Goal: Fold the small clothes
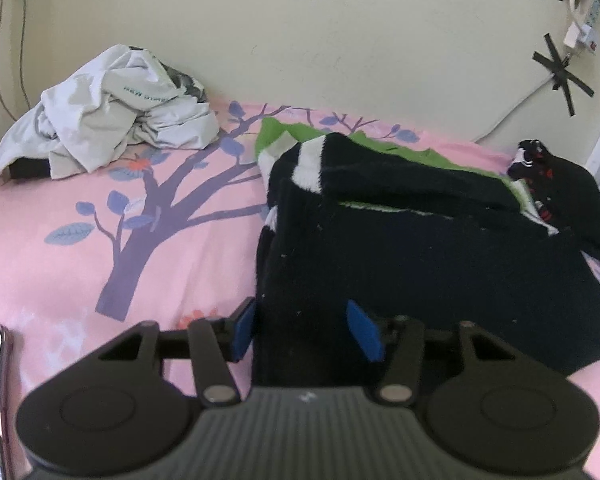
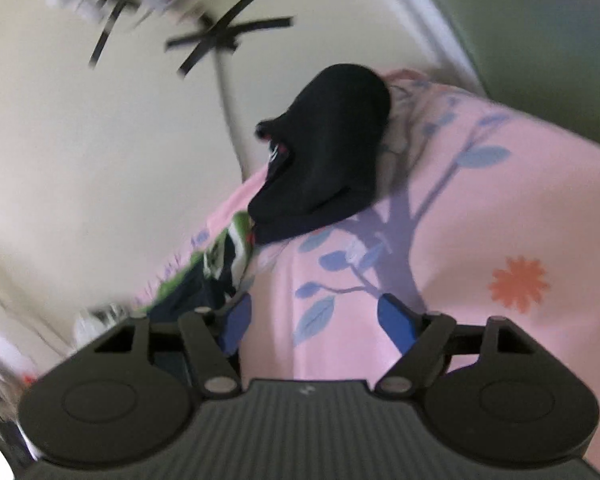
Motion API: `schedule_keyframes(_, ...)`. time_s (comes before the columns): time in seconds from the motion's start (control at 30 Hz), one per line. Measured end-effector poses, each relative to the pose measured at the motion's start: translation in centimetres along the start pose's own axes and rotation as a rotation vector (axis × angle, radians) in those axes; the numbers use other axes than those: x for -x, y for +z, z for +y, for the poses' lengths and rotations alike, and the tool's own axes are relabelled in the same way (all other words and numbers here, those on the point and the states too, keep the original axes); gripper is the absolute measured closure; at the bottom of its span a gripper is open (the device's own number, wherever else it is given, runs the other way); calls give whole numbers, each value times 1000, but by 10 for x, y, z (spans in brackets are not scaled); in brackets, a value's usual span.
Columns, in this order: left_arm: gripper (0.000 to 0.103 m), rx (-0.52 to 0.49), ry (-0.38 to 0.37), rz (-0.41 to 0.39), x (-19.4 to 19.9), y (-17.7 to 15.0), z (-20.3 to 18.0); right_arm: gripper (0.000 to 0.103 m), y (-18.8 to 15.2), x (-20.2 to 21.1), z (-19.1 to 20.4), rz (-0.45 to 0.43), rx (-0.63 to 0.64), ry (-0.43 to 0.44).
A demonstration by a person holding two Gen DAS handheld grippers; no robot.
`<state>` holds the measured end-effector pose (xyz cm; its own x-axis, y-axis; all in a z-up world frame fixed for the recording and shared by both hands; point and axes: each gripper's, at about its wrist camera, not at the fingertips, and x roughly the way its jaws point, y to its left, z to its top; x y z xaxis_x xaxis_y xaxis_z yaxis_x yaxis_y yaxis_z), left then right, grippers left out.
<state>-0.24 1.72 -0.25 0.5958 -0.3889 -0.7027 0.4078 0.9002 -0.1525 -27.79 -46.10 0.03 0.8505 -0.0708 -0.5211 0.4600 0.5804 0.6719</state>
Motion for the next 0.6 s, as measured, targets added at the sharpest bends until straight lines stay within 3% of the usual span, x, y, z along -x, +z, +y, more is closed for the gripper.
schedule_keyframes(0.1, 50, -13, 7, -23, 0, -7, 0, 30, 0, 8, 6, -88, 65, -97)
schedule_keyframes(0.13, 49, -22, 10, -33, 0, -9, -1, 31, -1, 10, 12, -154, 128, -190)
schedule_keyframes(0.23, 47, -49, 21, -69, 0, -15, -4, 30, -14, 3, 34, -397, 449, -577)
schedule_keyframes(0.3, 47, -65, 32, -91, 0, -19, -6, 30, -19, -5, 37, -484, 561, -697)
schedule_keyframes(0.37, 47, -68, 36, -94, 0, -19, -6, 30, -14, -2, 37, -476, 529, -667)
schedule_keyframes(0.43, 46, -66, 33, -96, 0, -19, -5, 27, -8, 6, 36, -441, 455, -541)
schedule_keyframes(0.5, 46, -70, 35, -97, 0, -19, -6, 25, -1, 10, 33, -362, 371, -374)
schedule_keyframes(0.6, 44, -76, 45, -101, 0, -21, -7, 25, 3, 0, 30, -167, 247, -71)
